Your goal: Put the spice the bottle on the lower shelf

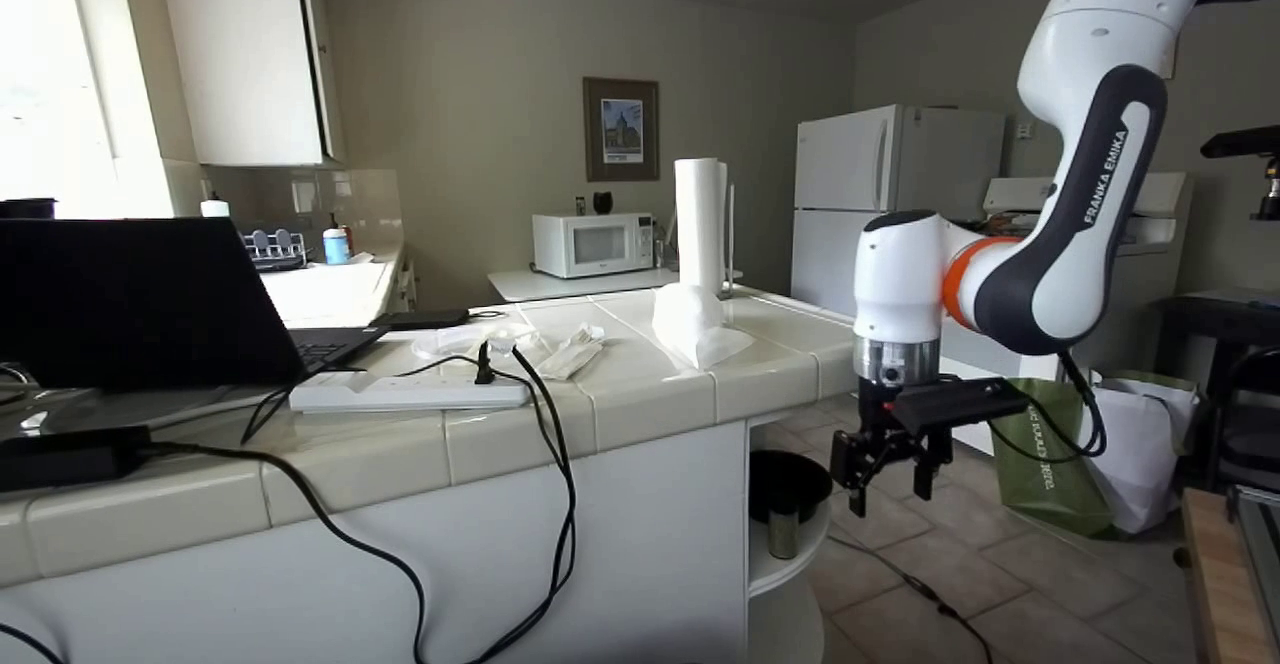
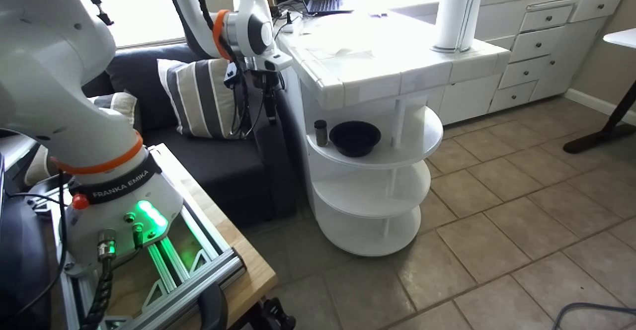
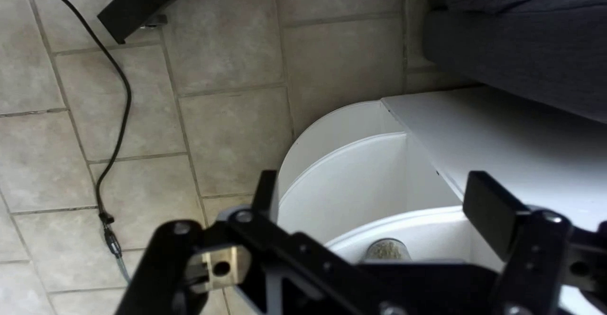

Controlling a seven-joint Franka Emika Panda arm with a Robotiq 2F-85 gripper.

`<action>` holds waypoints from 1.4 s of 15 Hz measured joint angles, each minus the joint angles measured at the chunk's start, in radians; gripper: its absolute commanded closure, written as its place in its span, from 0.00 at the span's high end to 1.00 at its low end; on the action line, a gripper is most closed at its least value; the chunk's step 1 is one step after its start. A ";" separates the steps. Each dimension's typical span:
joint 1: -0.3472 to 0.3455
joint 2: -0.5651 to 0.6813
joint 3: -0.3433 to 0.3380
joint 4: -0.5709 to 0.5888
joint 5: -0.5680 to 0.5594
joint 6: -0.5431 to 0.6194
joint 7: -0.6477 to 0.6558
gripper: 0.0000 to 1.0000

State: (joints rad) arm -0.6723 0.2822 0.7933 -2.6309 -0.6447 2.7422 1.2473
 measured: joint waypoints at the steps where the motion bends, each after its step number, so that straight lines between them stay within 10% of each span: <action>1: -0.055 -0.025 0.060 0.003 0.080 -0.017 -0.064 1.00; 7: -0.302 -0.191 0.303 0.077 0.460 -0.079 -0.376 1.00; 13: -0.351 -0.331 0.337 0.144 0.818 -0.202 -0.718 1.00; 17: -0.313 -0.470 0.248 0.216 1.018 -0.352 -0.945 1.00; 21: -0.111 -0.615 -0.058 0.309 1.057 -0.598 -1.073 1.00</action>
State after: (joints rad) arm -0.7831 -0.3329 0.7354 -2.3216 0.4118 2.1442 0.1746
